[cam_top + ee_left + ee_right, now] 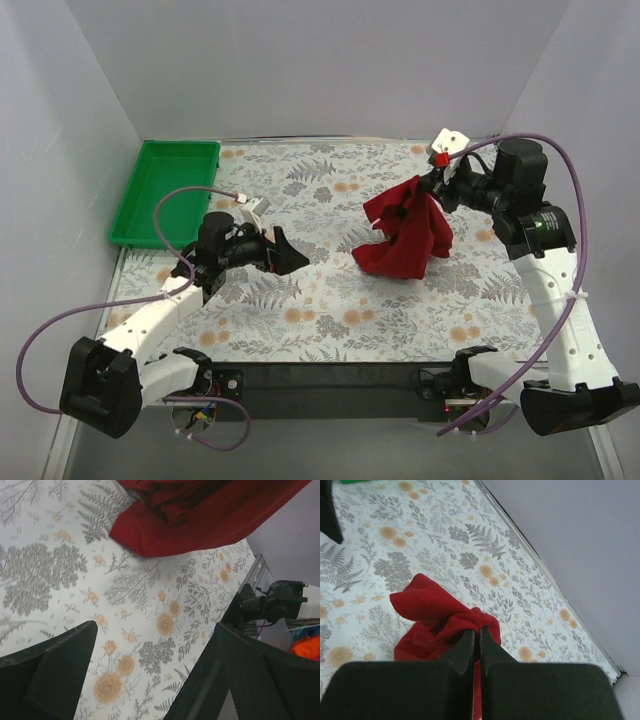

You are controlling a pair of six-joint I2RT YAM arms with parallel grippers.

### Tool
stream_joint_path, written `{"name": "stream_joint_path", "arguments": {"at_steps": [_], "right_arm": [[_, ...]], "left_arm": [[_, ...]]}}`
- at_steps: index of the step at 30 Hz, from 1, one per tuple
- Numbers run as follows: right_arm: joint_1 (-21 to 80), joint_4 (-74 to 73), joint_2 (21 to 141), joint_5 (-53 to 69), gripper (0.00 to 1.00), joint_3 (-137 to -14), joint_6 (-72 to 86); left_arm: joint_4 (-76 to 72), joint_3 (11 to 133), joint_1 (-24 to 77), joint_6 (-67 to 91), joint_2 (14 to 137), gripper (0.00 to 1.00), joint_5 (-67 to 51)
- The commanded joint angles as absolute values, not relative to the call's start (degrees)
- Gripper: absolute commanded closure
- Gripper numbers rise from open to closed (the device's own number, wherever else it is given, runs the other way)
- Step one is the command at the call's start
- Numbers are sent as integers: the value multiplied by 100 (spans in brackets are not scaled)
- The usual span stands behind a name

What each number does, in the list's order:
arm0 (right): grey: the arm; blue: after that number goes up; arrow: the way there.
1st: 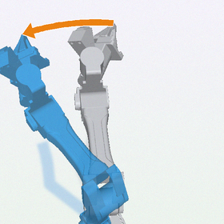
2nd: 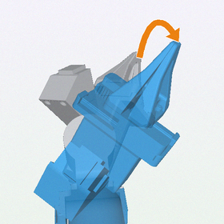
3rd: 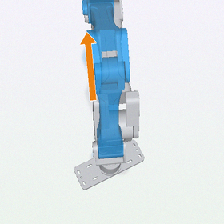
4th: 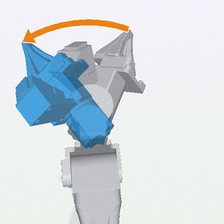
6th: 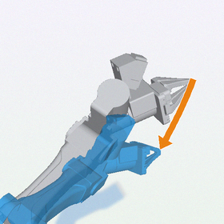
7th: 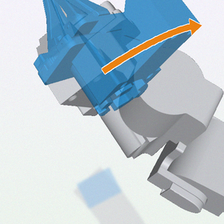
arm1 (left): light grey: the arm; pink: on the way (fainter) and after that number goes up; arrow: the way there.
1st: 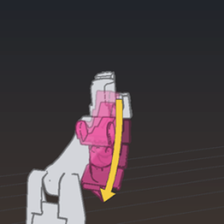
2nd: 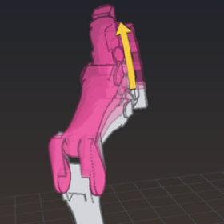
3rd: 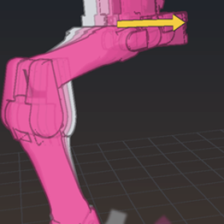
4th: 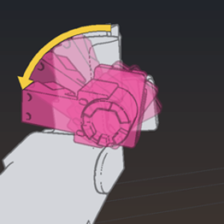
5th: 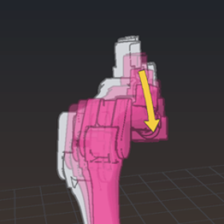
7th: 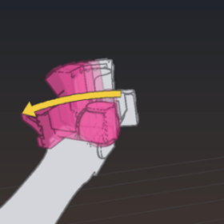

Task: Fold and stack the t-shirts
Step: Flatten the tshirt out

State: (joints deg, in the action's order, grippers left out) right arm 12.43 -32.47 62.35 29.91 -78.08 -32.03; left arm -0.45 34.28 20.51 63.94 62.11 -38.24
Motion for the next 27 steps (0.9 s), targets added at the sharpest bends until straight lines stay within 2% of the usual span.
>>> {"name": "stream_joint_path", "arguments": {"at_steps": [1, 7, 14, 24, 27], "right_arm": [[1152, -3427, 6223, 3822, 99, -8463, -3033], [941, -3507, 6196, 4341, 99, -9069, -2822], [783, -3551, 6135, 4623, 99, -9377, -2699], [545, -3595, 6099, 4851, 99, -9799, -2488], [457, -3568, 6161, 4948, 99, -9940, -2391]], "left_arm": [[-281, 4095, 2609, 5759, 6485, 2, -3341], [-1194, 4613, 3251, 5195, 7600, 2, -3656], [-1643, 5316, 3682, 4720, 8866, 2, -3402], [-2556, 5423, 3718, 4693, 9377, 2, -3199], [-2916, 5414, 3753, 4869, 9501, 2, -3628]]}}
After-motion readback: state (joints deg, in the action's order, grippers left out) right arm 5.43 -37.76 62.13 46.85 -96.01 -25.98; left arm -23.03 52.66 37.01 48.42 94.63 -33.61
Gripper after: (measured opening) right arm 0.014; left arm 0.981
